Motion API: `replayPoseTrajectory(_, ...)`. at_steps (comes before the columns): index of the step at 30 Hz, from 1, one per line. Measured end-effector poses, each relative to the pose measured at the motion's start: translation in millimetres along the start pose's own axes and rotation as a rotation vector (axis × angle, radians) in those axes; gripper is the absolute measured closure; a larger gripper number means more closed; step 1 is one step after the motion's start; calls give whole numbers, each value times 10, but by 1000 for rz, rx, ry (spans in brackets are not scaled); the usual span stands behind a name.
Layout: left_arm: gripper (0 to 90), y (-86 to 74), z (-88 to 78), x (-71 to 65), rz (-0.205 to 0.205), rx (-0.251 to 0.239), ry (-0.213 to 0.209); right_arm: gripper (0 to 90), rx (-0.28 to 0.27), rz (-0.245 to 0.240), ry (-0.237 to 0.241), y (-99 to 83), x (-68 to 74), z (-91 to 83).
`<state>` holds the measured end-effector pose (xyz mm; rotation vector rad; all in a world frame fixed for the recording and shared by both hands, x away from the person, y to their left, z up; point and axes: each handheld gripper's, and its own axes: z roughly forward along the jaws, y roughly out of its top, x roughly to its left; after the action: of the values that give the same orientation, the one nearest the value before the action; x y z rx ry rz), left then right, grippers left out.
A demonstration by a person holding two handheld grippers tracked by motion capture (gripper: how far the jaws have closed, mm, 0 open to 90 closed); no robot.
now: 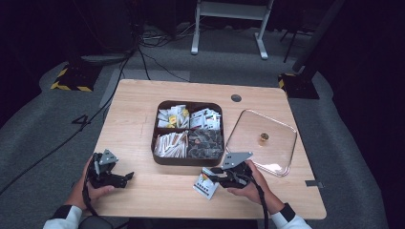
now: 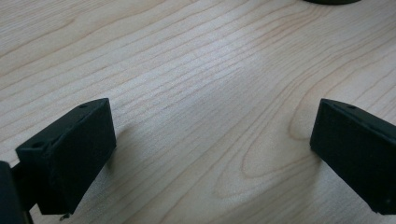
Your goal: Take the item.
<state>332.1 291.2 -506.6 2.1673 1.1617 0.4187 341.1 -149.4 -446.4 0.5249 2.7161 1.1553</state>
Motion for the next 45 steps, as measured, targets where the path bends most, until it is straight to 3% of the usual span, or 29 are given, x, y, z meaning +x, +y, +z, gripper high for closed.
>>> replayPoseTrajectory(14,4,0,2,1,0,-1,-3,436,-79,2,-71,-27,-131,-228)
replayPoseTrajectory(21,4,0,2,2,0,-1,-3,323,-102,8,-170,-37,-218,-354)
replayPoseTrajectory(31,4,1,1,1,1,0,-2,314,-133,52,-256,-82,-357,-491)
replayPoseTrajectory(37,4,1,2,2,1,0,-3,346,-142,66,-338,-134,-486,-597)
replayPoseTrajectory(45,4,1,2,2,1,-1,-4,346,-136,115,-376,-220,-694,-627)
